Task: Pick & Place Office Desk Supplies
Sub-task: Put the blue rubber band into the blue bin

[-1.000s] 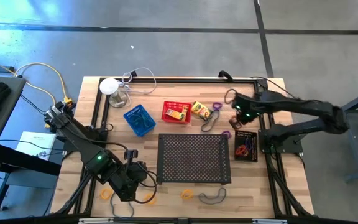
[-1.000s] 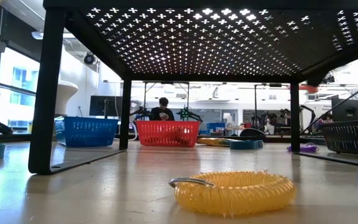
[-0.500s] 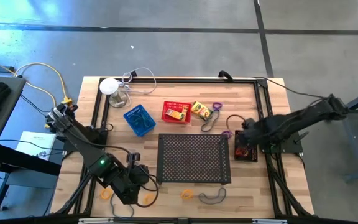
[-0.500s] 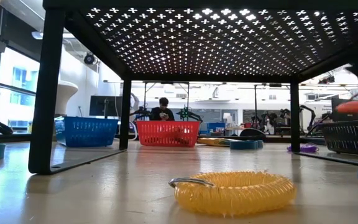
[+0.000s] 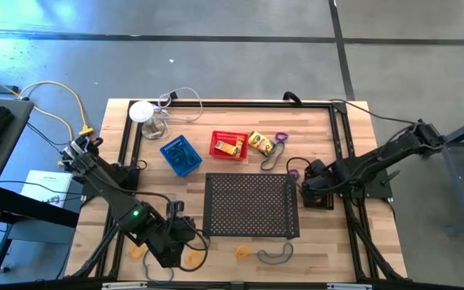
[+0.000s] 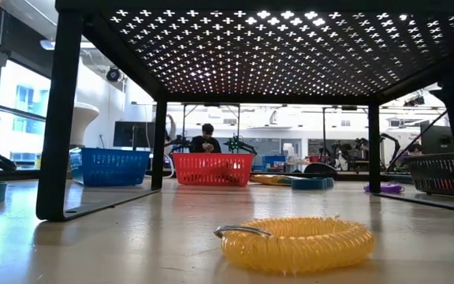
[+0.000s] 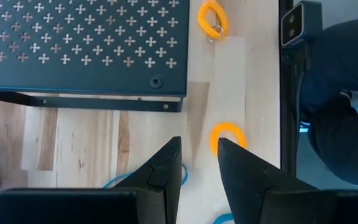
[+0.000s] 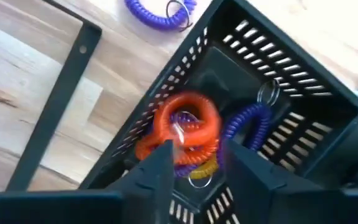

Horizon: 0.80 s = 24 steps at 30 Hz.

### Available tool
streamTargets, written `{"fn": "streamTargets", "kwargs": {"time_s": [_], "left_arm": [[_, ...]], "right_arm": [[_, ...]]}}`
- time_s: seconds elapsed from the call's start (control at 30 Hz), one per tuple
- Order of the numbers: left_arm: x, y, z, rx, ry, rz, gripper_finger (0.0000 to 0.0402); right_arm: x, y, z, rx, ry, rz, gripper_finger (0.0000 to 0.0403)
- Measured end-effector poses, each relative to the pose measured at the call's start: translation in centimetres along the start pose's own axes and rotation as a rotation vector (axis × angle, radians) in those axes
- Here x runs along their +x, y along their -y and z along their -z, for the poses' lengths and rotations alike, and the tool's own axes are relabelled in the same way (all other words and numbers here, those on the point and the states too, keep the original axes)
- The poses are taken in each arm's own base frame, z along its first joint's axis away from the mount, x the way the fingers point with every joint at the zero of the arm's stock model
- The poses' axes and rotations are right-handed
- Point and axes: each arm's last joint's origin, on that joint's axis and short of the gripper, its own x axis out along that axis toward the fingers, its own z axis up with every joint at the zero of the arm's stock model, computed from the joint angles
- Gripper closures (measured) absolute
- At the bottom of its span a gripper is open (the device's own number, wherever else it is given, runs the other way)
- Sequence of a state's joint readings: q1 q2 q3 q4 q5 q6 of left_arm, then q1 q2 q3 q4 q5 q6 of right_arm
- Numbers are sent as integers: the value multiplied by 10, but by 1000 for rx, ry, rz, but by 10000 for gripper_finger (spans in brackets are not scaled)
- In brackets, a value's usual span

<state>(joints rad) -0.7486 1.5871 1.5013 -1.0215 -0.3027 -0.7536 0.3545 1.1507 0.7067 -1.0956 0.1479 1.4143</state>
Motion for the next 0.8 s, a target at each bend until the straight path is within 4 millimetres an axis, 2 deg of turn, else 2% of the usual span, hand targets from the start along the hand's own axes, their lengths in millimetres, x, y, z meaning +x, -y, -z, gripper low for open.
{"fn": "streamTargets", "kwargs": {"time_s": [0.1, 0.2, 0.37, 0.6, 0.7, 0.8], "left_arm": [[0, 0, 0, -1, 2, 1, 303], [0, 1, -1, -4, 12, 9, 303], [-1, 6, 0, -2, 30, 28, 303], [3, 24, 6, 38, 83, 53, 303], [12, 35, 7, 58, 104, 65, 303], [23, 46, 8, 59, 123, 84, 303]], "right_arm": [[-11, -2, -2, 11, 6, -31, 259], [-31, -11, -2, -9, 30, -104, 262], [-80, -32, 4, -103, 184, -326, 283], [-137, -72, 40, -460, 476, -842, 314], [-148, -87, 57, -624, 565, -989, 321], [-149, -104, 73, -790, 633, -1075, 324]]}}
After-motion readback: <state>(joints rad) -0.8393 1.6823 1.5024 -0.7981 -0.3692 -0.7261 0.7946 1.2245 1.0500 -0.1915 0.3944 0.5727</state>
